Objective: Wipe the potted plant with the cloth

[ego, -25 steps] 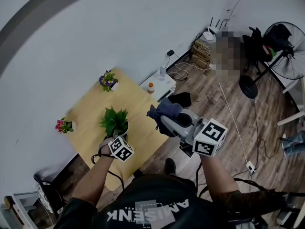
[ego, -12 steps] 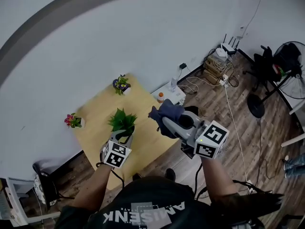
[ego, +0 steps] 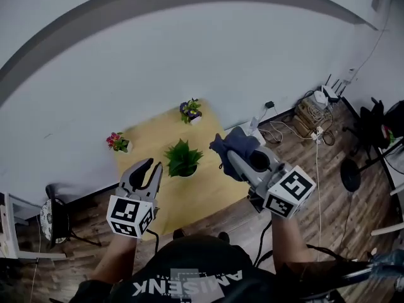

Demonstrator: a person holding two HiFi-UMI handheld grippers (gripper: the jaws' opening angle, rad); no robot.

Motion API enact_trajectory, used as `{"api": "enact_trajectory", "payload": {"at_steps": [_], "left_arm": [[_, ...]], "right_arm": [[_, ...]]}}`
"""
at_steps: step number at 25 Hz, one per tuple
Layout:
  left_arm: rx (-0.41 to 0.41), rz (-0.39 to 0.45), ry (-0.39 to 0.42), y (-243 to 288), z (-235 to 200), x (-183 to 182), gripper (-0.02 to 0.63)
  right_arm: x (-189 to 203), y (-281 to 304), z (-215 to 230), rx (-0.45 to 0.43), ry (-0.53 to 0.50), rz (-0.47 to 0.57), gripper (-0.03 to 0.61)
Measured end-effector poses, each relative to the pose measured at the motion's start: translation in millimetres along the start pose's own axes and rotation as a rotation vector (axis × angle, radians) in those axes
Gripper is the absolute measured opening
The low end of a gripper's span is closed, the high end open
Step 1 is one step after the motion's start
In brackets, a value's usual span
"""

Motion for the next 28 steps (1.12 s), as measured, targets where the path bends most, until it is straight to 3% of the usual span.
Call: {"api": "enact_trajectory", "payload": {"at_steps": [7,12,19,28], "left_arm": [[-0.206,0.099,-0.021,-54,-37,-47,0.048],[-0.285,0.149,-0.075,-70,-54,-61,0.007],[-0.344,0.184,-0.053,-68,-65,-71,0.003],[-0.311,0.137,-0.016,-52,-61,-67,0.003]], "right_arm": [[-8,21,-12,-0.014,-0.044,-0.026,0.046],[-13,29,-13,-0.004,-0.057,-0.01,0.045],[-14,34,1,0.094,-0.091,-0.021,0.044],[-14,35,8,0.107,-0.083,-0.008,0.044]]}}
Point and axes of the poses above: the fingertips, and each gripper's own axes: y forward along the fingers, z to its right, x out of its underside, the point moved 2 cm from there along -y, backward along the fingers, and after that the axes turned 10 degrees about -x, right-handed, at the moved point
